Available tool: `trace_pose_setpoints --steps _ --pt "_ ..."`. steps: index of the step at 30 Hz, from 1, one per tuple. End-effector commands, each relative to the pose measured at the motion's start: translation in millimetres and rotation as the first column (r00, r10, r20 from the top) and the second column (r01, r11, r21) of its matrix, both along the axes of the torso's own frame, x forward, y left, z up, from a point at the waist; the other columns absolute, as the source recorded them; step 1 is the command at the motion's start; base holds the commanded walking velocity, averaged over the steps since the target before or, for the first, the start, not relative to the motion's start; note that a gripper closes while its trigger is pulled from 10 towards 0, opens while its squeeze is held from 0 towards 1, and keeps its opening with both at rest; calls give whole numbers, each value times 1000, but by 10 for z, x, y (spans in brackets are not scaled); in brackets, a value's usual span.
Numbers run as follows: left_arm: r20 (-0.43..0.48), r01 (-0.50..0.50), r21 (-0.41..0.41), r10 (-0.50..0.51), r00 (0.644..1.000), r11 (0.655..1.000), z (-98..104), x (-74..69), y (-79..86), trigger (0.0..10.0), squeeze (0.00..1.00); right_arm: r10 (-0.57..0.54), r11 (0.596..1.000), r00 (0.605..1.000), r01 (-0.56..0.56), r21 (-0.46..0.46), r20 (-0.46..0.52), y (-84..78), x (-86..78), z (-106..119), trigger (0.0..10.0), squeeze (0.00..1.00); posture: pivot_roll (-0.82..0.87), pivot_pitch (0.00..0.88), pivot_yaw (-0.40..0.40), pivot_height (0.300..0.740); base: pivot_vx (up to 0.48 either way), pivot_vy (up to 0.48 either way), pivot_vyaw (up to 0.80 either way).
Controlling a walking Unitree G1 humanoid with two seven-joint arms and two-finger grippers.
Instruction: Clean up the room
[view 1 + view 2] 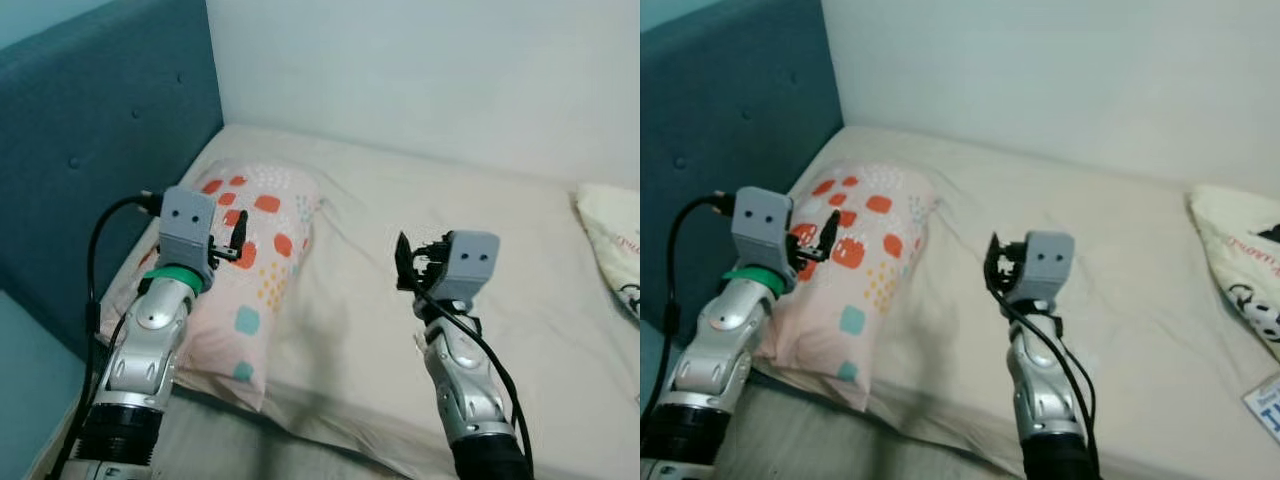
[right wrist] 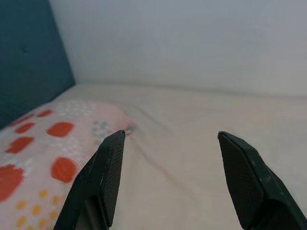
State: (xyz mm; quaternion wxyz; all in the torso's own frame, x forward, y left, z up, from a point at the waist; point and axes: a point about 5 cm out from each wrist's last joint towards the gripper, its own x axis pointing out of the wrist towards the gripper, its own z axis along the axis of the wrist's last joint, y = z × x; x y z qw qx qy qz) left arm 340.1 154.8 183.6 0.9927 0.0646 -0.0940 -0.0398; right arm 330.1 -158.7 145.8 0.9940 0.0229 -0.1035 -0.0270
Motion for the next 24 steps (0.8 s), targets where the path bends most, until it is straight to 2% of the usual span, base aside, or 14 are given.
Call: trace_pose_setpoints --steps 1,12,18,24 --pt "-5 -7 -11 7 1000 1000 -7 -1 28 10000 0 -6 1000 1000 6 3 3 -10 4 4 10000 0 -29 42 45 734 0 0 0" --pt "2 -11 -27 11 1000 1000 9 5 42 10000 0 -7 1000 1000 7 3 3 -12 6 2 10000 0 -28 41 44 734 0 453 0" --pt "3 -10 -17 10 1000 1000 7 8 37 10000 0 -7 1000 1000 7 1 3 -12 10 4 10000 0 -28 41 44 734 0 0 0" --pt "-35 2 5 -2 999 1000 -44 22 -3 10000 0 -7 1000 1000 7 0 4 -9 10 6 10000 0 -29 41 44 734 0 0 0"
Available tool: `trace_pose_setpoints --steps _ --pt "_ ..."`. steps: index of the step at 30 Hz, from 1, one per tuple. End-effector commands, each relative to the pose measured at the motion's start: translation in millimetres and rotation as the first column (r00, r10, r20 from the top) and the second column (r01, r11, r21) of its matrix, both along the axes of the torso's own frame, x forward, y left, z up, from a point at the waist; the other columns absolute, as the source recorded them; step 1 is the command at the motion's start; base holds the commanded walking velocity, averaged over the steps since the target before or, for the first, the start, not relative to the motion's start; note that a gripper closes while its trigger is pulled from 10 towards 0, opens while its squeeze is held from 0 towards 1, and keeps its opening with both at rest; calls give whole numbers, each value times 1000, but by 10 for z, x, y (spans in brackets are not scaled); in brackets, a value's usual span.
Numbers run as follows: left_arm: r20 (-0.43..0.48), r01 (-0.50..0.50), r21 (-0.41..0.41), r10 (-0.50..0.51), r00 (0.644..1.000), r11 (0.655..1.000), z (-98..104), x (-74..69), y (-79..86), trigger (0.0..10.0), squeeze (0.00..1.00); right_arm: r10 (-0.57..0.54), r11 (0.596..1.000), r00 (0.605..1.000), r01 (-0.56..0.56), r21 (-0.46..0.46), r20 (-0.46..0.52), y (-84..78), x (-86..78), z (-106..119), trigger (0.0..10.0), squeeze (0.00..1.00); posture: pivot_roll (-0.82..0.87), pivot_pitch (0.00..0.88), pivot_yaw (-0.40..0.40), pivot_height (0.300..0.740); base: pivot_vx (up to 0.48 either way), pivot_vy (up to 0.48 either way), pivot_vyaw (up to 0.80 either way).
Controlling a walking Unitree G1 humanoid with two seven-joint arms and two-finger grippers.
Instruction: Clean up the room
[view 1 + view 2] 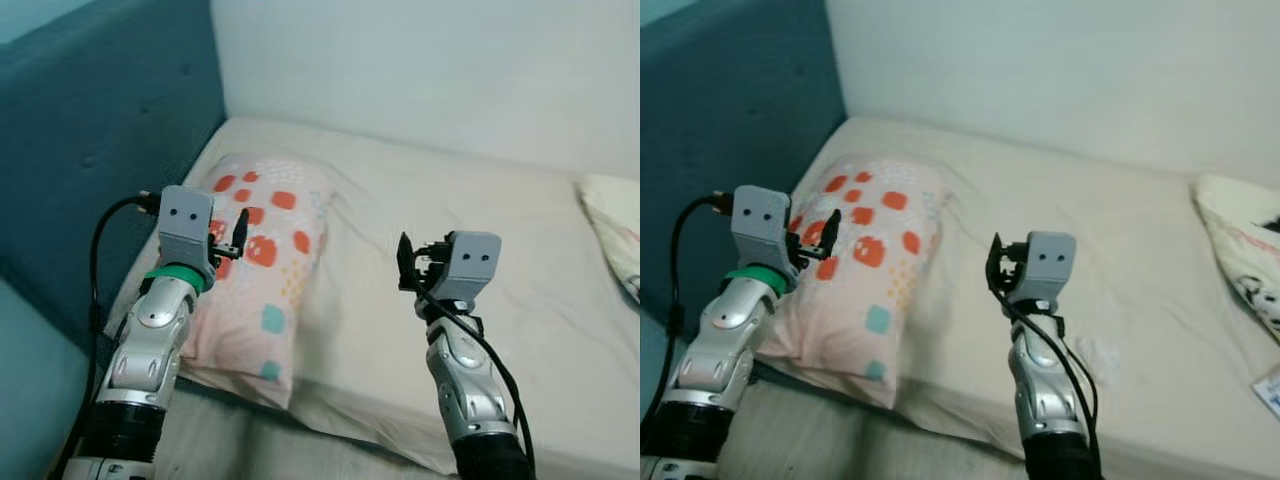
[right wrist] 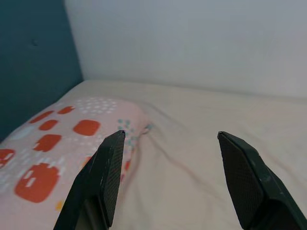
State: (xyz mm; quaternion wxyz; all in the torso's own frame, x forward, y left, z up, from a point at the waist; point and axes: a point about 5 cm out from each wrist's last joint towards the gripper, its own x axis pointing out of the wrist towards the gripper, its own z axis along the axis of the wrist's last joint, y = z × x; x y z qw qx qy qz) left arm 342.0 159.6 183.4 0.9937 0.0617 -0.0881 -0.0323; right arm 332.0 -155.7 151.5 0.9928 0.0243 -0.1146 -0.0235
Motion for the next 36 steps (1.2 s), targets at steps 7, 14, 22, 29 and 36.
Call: trace_pose_setpoints --steps 7,14,22,29,36 --pt "-5 39 18 -39 999 999 -22 -1 -78 10000 0 -16 1000 1000 16 11 -23 -44 -7 -54 10000 0 -30 40 45 734 0 0 -229" --pt "4 41 17 -41 999 999 -2 9 -86 10000 0 -16 1000 1000 16 11 -23 -46 -6 -53 10000 0 -31 39 45 734 0 0 -800" --pt "9 50 15 -50 999 999 3 15 -109 10000 0 -16 1000 1000 17 9 -24 -53 -1 -51 10000 0 -35 36 45 734 0 0 -800" --pt "9 48 17 -48 999 999 -1 14 -110 10000 0 -14 1000 1000 15 7 -25 -52 1 -49 10000 0 -34 38 42 734 0 0 -800" --pt "30 25 28 -25 999 999 14 9 -86 10000 0 -2 1000 1000 2 -6 -18 -24 1 -43 10000 0 -32 39 40 734 40 -56 0"
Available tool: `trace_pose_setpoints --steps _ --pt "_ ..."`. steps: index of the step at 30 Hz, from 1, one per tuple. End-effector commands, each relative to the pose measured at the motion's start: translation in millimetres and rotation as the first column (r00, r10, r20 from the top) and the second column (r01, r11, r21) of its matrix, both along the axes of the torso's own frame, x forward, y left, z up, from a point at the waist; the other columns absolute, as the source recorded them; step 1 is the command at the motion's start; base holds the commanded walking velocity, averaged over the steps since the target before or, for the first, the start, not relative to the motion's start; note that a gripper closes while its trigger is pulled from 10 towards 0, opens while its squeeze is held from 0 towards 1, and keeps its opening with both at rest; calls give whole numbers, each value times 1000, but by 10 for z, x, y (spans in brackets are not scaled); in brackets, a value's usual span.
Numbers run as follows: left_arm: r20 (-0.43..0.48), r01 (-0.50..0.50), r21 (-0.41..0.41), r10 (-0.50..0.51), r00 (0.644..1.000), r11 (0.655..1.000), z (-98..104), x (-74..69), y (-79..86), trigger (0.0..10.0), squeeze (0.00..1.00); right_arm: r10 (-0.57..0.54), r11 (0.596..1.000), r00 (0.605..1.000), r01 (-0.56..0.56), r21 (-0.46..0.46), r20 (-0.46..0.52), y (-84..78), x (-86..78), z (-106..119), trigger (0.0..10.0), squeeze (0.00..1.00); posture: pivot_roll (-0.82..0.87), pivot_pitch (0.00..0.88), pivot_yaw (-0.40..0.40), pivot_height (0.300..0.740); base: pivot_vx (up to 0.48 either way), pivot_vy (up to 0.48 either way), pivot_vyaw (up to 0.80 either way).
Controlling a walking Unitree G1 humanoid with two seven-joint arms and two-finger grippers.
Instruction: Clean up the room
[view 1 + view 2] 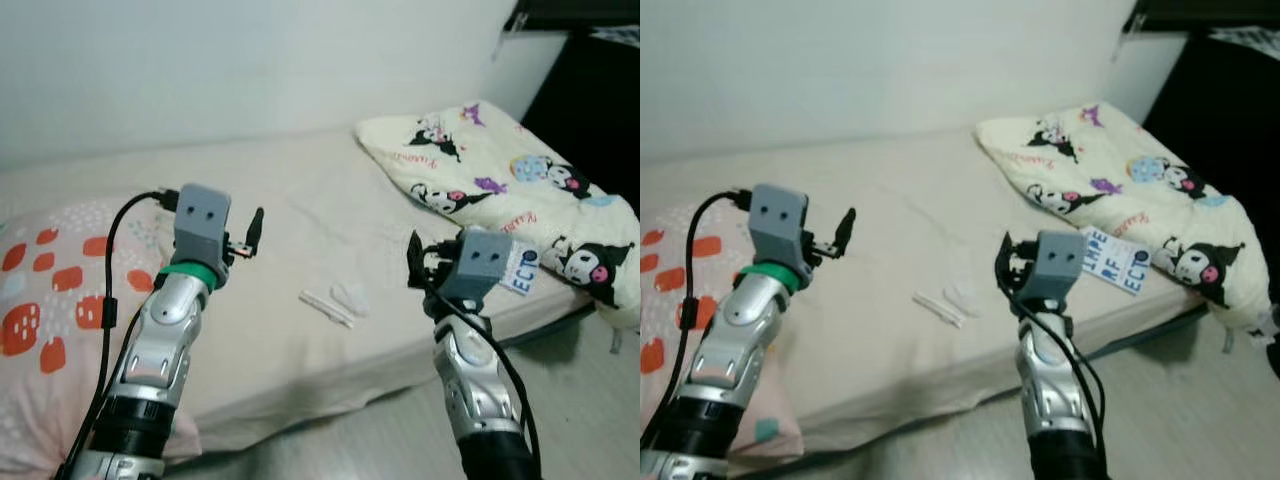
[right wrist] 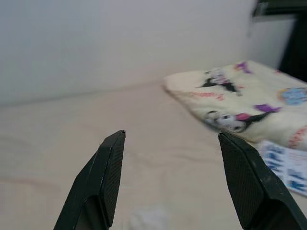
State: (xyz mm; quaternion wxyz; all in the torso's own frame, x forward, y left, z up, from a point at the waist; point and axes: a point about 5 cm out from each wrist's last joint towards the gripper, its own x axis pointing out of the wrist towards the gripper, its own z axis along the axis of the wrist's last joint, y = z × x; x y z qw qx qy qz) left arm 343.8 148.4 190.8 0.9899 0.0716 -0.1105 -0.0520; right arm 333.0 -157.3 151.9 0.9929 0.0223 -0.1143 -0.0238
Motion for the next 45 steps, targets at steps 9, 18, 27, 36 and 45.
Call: trace_pose_setpoints --steps 9,18,27,36,45 --pt "-7 -18 -1 18 1000 1000 -47 -6 25 10000 0 0 1000 1000 0 -1 -20 -8 -7 -51 10000 0 -32 39 39 734 278 -388 0" --pt "-3 -18 -3 18 1000 1000 -41 -6 23 10000 0 -3 1000 1000 3 0 -22 -10 -13 -59 10000 0 -31 42 40 734 294 -359 0" --pt "-5 -13 1 13 1000 1000 -45 -6 16 10000 0 -1 1000 1000 2 2 -25 -5 -10 -68 10000 0 -28 43 41 734 253 -337 0" --pt "-18 16 -39 -16 1000 999 -59 -19 -28 10000 0 -6 1000 1000 6 2 -25 -11 -21 -75 10000 0 -31 46 44 734 0 -250 0" --pt "-26 6 -59 -8 1000 998 -73 -16 -4 10000 0 -8 1000 1000 8 0 -27 -18 -19 -77 10000 0 -31 49 41 734 0 0 0"
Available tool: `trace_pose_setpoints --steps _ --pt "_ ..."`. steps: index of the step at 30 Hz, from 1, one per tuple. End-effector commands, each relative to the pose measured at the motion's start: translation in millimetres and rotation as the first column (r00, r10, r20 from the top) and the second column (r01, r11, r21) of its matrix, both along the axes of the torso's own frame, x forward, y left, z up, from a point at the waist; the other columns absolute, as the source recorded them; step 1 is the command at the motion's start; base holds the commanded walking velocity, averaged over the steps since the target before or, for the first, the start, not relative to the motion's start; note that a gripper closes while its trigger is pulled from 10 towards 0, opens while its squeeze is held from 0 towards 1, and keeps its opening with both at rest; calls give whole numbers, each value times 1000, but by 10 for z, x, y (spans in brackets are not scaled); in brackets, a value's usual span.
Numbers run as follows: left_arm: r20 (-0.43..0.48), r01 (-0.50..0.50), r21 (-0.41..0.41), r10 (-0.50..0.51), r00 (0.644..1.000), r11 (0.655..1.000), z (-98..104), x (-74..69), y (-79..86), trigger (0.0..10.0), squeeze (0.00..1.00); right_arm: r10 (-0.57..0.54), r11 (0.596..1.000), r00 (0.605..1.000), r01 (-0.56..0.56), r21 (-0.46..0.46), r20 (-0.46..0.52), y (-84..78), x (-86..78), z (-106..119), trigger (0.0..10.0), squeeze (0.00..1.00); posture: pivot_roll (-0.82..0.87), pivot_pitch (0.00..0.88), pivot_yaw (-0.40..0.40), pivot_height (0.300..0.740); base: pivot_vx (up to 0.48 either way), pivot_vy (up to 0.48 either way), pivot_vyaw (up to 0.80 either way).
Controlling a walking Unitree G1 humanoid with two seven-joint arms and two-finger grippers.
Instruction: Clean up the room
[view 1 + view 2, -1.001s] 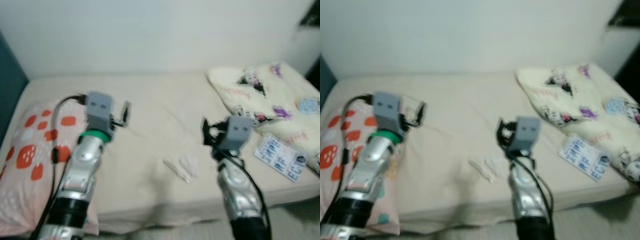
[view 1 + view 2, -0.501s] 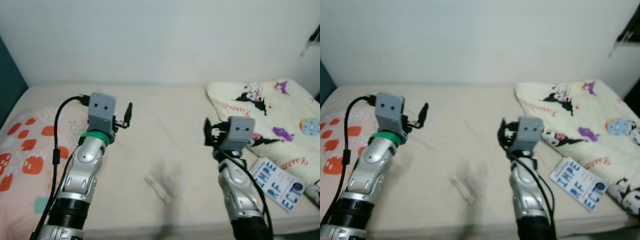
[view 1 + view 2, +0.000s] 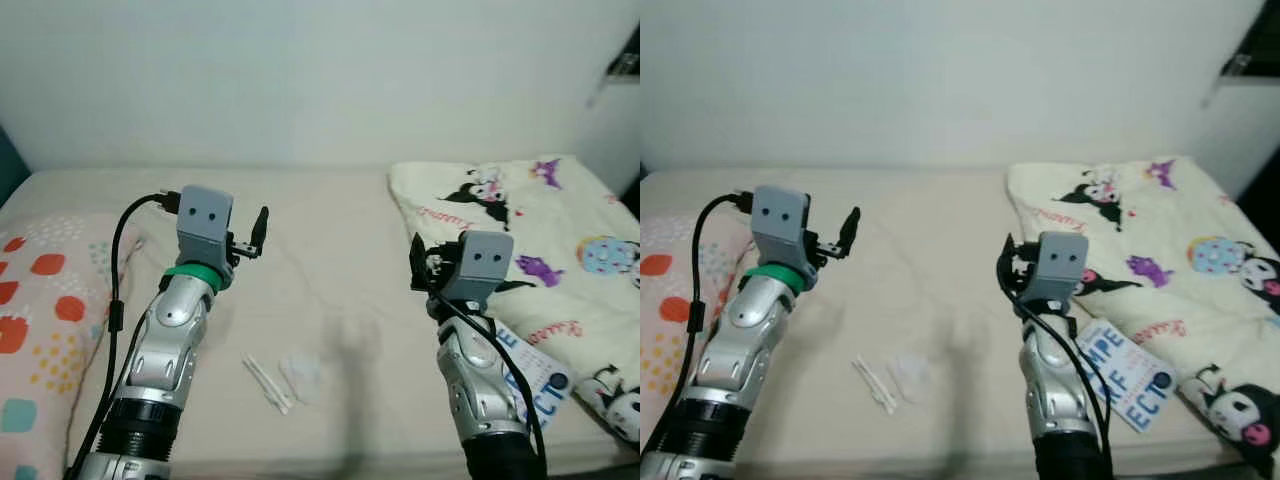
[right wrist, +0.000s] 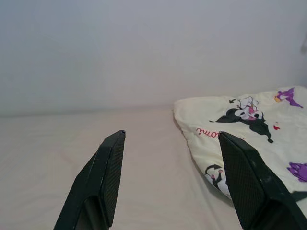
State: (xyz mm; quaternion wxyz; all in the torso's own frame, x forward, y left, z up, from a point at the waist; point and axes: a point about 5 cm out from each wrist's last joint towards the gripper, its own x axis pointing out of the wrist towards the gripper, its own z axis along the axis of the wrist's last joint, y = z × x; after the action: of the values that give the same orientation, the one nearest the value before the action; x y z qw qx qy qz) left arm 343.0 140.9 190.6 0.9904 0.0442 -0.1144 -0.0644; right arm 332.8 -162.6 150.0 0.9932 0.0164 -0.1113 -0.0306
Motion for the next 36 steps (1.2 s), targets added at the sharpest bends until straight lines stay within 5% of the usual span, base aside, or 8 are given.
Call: trace_pose_setpoints --steps 1,18,36 --pt "-35 -25 -6 25 999 1000 -79 -8 76 10000 0 8 1000 1000 -8 10 -21 37 -17 -57 10000 0 -31 49 40 734 0 0 0" --pt "-48 -39 -16 38 998 999 -104 -10 94 10000 0 11 1000 1000 -10 8 -22 42 -10 -57 10000 0 -31 46 40 734 0 308 0" --pt "-64 -15 27 16 998 1000 -146 -5 55 10000 0 7 1000 1000 -7 7 -13 49 -4 -48 10000 0 -29 41 45 734 0 0 0"
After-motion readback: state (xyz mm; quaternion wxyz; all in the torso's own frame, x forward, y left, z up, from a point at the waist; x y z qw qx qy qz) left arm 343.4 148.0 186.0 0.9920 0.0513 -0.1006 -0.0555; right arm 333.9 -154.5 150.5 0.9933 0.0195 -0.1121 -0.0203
